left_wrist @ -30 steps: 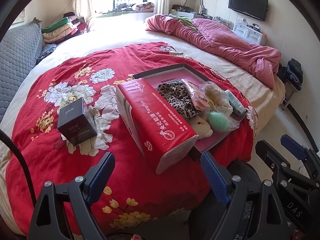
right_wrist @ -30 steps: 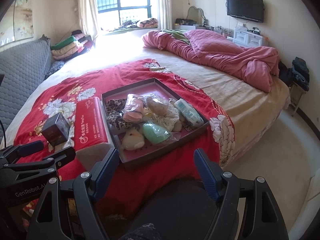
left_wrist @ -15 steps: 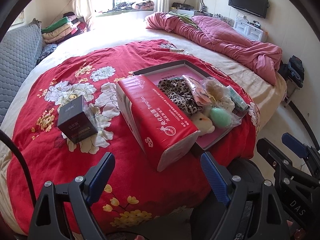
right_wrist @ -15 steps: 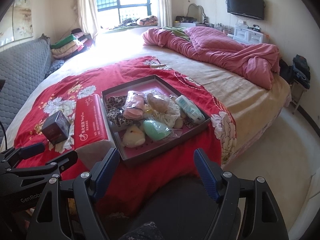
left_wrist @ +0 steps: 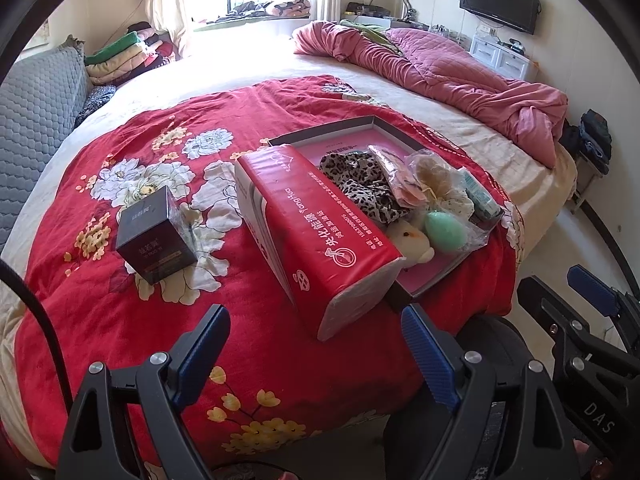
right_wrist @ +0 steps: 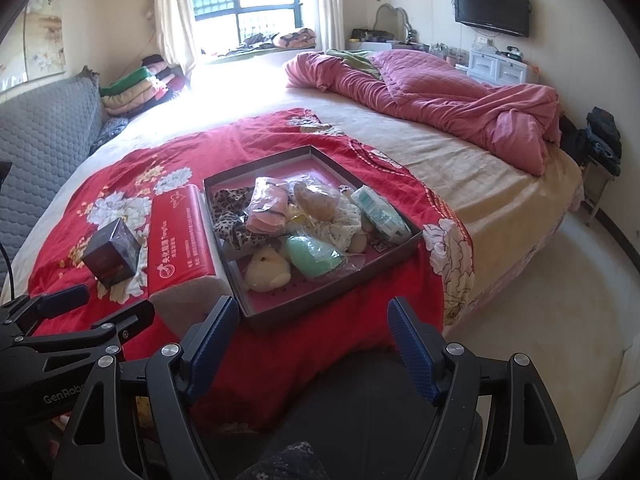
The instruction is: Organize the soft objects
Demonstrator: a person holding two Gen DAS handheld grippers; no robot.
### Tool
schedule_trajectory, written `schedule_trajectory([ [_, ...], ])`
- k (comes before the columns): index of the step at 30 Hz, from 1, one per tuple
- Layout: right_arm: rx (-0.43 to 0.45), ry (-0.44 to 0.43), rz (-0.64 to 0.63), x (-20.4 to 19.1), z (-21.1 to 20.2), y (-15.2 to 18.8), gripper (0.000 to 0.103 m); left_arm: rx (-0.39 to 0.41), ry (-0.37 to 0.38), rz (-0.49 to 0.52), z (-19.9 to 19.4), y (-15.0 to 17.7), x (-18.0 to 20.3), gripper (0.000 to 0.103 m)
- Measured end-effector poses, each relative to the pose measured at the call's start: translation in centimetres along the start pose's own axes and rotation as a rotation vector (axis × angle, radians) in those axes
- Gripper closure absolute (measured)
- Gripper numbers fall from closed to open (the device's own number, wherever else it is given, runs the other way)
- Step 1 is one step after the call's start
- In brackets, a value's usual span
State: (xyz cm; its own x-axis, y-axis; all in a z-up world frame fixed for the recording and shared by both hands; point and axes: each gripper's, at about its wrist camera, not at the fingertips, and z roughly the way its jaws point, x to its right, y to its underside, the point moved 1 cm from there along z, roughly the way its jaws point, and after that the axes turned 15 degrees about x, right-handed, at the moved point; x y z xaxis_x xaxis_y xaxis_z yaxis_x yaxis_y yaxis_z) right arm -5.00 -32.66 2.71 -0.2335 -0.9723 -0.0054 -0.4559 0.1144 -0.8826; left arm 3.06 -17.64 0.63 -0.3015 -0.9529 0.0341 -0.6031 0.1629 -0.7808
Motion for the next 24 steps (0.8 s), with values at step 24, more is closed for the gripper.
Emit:
schedule_trajectory([
  [24,-0.011,0.001,0.007,0.19,0.0,0.3,0.025,-0.02,-0.008,0.01,0.67,0.52,-0.04,0.016],
])
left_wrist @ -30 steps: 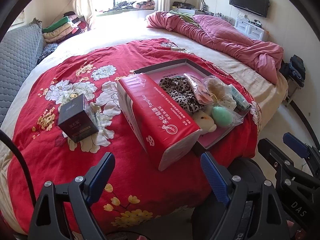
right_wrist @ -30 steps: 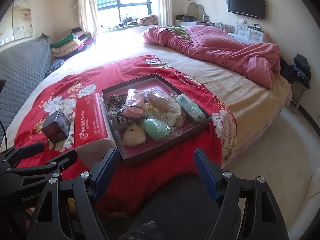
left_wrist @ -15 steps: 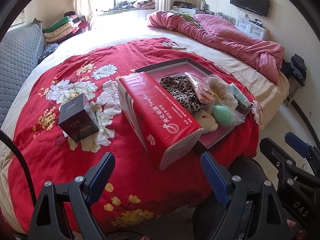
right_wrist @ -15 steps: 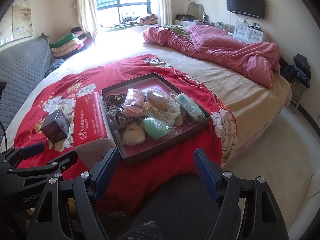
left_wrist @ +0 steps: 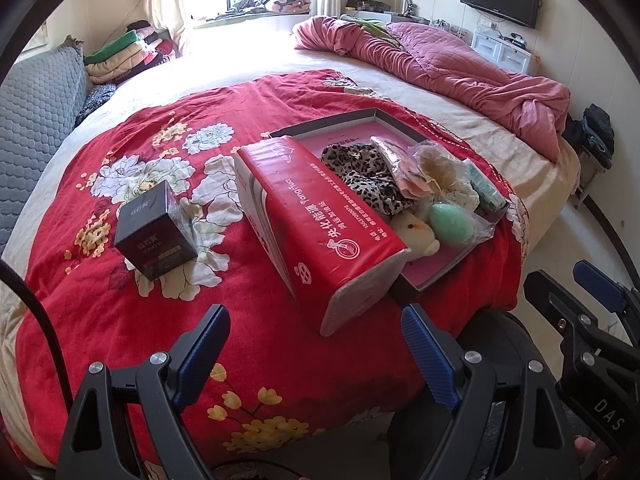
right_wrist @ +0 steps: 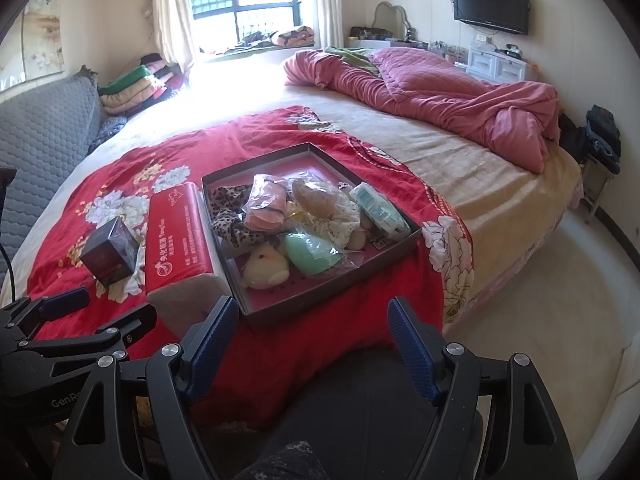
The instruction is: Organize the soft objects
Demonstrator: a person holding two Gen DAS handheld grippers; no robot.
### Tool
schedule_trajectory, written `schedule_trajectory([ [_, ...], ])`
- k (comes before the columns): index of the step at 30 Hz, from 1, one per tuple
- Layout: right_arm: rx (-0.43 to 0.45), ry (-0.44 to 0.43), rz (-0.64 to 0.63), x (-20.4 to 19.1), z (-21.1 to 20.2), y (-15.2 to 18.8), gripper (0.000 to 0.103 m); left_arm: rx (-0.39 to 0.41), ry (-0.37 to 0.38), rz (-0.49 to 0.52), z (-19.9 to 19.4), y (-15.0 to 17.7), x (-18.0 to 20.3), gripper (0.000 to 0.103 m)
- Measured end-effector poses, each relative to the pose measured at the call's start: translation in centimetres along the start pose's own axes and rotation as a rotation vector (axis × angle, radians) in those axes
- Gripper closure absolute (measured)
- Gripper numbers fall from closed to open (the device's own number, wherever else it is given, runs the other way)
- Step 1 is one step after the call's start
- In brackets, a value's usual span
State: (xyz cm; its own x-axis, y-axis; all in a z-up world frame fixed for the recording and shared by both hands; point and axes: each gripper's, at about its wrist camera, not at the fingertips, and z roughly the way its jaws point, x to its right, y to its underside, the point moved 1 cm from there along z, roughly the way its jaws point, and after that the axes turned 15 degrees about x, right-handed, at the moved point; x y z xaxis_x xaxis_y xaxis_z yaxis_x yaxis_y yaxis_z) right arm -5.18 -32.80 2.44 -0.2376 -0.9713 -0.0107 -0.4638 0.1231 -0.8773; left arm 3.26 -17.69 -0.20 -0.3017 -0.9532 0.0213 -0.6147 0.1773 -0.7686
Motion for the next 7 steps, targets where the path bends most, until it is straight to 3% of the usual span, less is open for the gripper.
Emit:
schedule_trajectory([
  [4,-0.017,-0.002,-0.004,-0.2,0.5,0.2,0.025,-0.019,0.041,-0.035,0.8,0.4,-1.0,0.016],
  [7,0.015,-0.036,-0.022,-1.3,0.9,-0.9,0.025,-0.031,0.093,-0.141,1.0,0.6,-3.9,0.016],
])
